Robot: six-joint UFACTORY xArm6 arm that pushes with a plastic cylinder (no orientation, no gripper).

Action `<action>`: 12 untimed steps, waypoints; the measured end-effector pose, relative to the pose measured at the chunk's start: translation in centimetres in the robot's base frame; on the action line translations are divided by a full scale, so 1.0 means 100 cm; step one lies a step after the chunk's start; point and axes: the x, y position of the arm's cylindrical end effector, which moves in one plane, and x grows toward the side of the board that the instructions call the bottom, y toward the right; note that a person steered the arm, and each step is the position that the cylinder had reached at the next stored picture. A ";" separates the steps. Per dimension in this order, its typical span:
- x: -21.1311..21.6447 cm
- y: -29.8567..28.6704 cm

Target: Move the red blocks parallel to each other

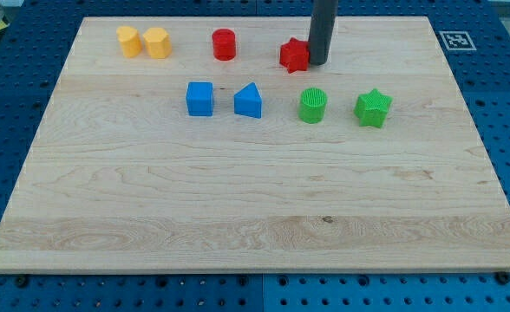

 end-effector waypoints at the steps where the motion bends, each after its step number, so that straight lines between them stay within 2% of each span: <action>1: -0.034 0.001; 2: -0.049 -0.010; 5: -0.046 -0.076; 8: -0.027 -0.079; 12: -0.027 -0.147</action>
